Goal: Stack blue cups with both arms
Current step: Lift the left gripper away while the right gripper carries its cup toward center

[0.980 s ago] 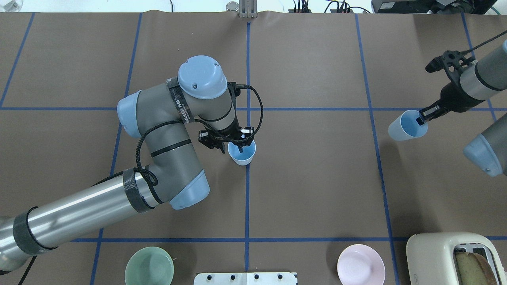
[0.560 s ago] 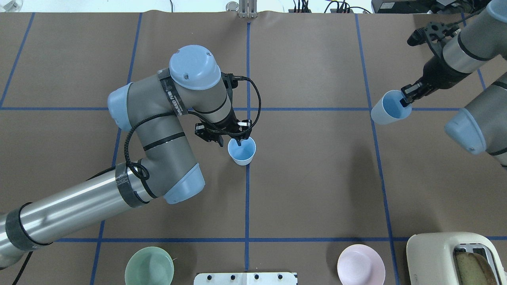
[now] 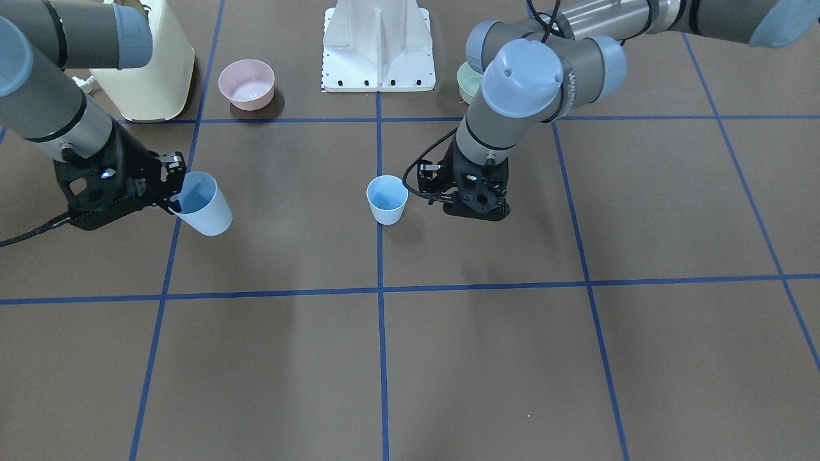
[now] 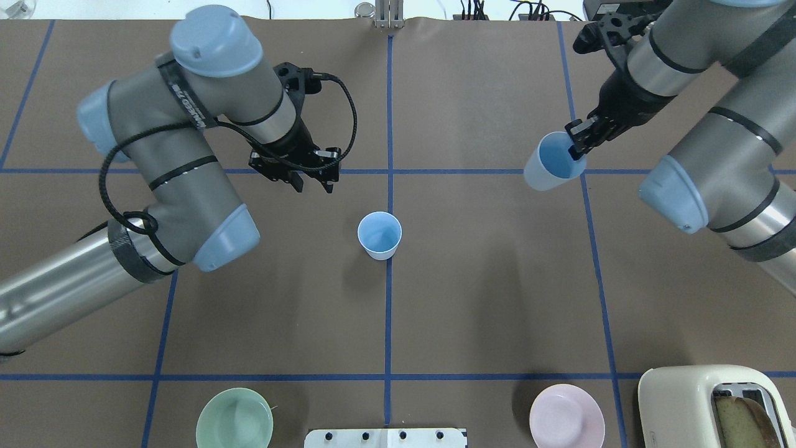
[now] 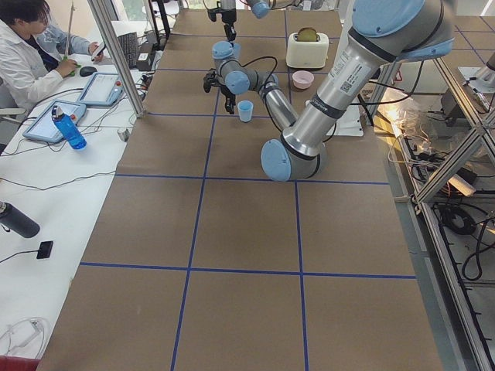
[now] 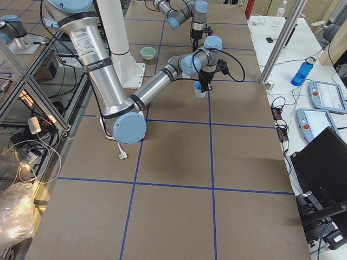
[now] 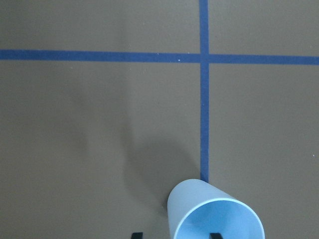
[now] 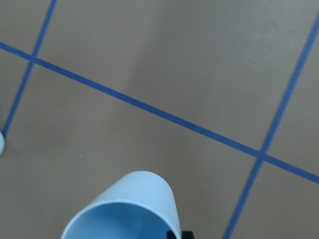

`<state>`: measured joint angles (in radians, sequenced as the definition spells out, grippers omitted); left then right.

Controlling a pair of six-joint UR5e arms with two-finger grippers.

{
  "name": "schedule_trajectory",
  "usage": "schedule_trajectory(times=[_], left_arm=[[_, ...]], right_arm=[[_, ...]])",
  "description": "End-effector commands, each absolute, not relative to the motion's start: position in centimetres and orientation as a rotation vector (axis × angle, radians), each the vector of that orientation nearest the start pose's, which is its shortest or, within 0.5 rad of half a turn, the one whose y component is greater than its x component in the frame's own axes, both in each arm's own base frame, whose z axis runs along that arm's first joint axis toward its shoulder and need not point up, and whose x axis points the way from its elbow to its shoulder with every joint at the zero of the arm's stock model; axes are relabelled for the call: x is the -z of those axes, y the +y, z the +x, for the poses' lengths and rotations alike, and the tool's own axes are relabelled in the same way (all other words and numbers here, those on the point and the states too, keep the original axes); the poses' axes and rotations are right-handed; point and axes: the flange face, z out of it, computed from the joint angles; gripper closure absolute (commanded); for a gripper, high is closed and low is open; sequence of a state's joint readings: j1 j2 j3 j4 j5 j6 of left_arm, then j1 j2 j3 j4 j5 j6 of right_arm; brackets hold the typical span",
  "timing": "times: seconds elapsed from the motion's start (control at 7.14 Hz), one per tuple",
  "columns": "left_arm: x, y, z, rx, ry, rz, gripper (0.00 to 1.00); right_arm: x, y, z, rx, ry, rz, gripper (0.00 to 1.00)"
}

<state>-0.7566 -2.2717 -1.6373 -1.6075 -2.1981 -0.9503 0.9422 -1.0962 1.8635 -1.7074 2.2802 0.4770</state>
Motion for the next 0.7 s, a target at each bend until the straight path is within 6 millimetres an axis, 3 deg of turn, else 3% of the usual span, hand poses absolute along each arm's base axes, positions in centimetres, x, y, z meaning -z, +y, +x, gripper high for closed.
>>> schedule_trajectory(times=[0.0, 0.28, 0.56], left_arm=[[-23.3, -55.8, 38.2, -0.216, 0.985, 0.089, 0.31], [-28.4, -57.7, 33.7, -0.288, 0.937, 0.151, 0.2], [-31.0, -58.2, 31.7, -0.32, 0.914, 0.17, 0.13]], right_arm=[[-21.8, -50.3, -35.1, 0.324, -0.939, 0.131, 1.0], [-18.9, -47.5, -41.3, 0.279, -0.913, 0.121, 1.0], [-16.4, -46.3, -45.5, 0.252, -0.922, 0.074, 1.0]])
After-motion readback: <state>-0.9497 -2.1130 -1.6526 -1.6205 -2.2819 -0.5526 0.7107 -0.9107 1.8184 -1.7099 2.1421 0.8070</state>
